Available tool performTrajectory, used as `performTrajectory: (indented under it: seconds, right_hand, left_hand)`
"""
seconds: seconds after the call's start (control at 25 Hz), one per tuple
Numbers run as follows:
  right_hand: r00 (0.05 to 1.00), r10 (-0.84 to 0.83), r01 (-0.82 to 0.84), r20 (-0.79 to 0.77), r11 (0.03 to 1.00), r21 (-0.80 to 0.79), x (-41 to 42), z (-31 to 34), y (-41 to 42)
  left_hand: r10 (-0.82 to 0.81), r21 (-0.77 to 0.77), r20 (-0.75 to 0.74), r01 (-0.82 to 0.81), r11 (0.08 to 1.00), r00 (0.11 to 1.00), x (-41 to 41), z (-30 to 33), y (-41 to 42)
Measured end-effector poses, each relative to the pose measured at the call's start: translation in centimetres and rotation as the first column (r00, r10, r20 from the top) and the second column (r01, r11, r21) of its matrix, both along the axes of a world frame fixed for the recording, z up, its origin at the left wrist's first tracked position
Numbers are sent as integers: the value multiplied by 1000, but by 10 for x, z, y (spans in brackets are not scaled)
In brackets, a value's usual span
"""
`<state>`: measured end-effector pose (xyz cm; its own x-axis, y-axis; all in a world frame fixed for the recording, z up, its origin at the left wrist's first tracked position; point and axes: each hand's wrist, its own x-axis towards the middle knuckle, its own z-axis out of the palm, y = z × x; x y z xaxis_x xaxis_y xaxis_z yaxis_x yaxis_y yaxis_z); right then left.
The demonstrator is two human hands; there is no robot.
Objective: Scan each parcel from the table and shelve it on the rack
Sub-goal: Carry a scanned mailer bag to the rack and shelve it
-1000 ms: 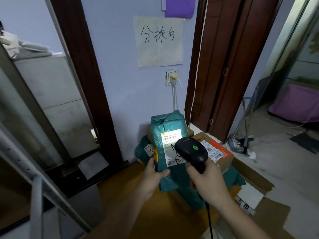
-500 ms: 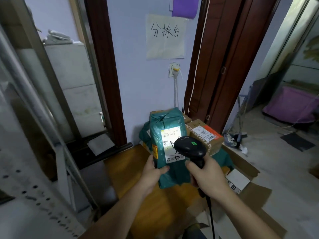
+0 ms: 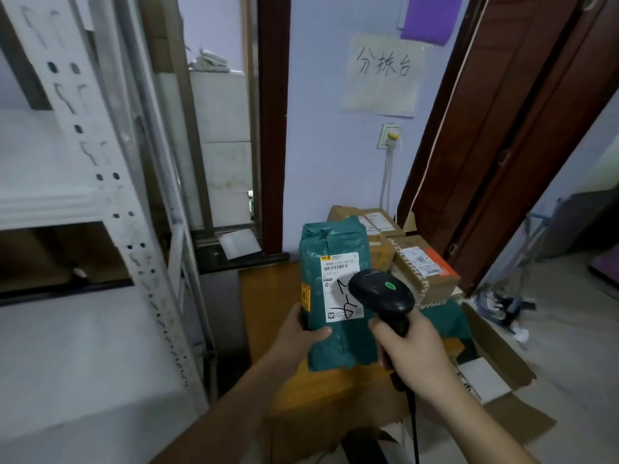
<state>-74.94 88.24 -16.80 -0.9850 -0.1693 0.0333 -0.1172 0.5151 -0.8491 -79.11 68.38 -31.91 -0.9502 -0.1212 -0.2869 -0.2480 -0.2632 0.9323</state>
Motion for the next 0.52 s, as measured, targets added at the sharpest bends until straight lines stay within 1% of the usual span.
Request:
performTrajectory:
  seconds: [0.12,0.36,0.44,0.52]
  right_hand:
    - [992,127,-127,4,992,14,17,0,10]
    - [935,355,-356,-30,932,-65,58,10,-19]
    - [901,433,-430,-3,894,-124,75,17,-38]
    - [855,518,-511,22,849,-136,92,26,-60]
  left_hand:
    - [101,38,-18,-101,994,995,48,4,2]
    - [257,95,-139,-245,965,956,138,40,-27]
    - [281,66,-202,-273,960,938,170,62,-47]
    - [331,11,-257,-339,941,908,201,78,-73]
